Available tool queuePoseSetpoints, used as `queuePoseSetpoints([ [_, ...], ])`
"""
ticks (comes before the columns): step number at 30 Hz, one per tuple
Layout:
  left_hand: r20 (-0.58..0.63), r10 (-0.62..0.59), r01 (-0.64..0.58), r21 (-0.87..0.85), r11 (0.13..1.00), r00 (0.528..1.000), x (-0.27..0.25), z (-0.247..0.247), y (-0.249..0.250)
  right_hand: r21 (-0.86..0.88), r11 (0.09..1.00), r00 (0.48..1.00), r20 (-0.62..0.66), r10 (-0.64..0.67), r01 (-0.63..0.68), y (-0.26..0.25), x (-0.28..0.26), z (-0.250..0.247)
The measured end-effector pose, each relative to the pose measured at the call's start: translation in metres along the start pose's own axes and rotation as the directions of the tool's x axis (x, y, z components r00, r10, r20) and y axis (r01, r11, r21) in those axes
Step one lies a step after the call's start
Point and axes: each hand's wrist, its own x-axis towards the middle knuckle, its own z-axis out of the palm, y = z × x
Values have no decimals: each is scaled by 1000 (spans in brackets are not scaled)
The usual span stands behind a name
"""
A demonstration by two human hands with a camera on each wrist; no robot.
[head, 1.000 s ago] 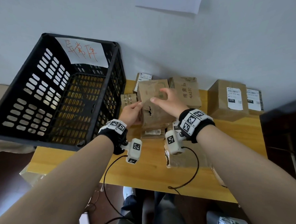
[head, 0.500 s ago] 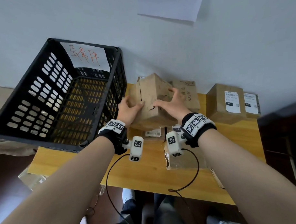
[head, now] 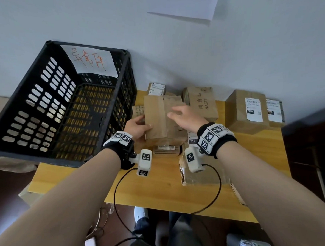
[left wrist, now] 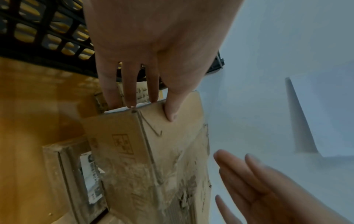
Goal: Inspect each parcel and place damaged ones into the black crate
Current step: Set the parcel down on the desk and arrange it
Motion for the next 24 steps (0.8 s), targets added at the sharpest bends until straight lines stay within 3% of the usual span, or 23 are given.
queuePoseSetpoints([
  [2,8,-19,19,-8,1000,1000,1,1,3,-98,995,998,48,-31,35,-7,3,2],
  [4,17,-35,35,-8,999,999,3,0,4,-190,982,995,95,27,-8,-8,7,8],
  [12,29,-47,46,21,999,998,11,-1,1,-378,925,987,125,98,-44,-2,29,27],
  [24,41,-104,104,-8,995,994,13,-4,-3,-321,947,984,153,89,-36,8,20,19],
])
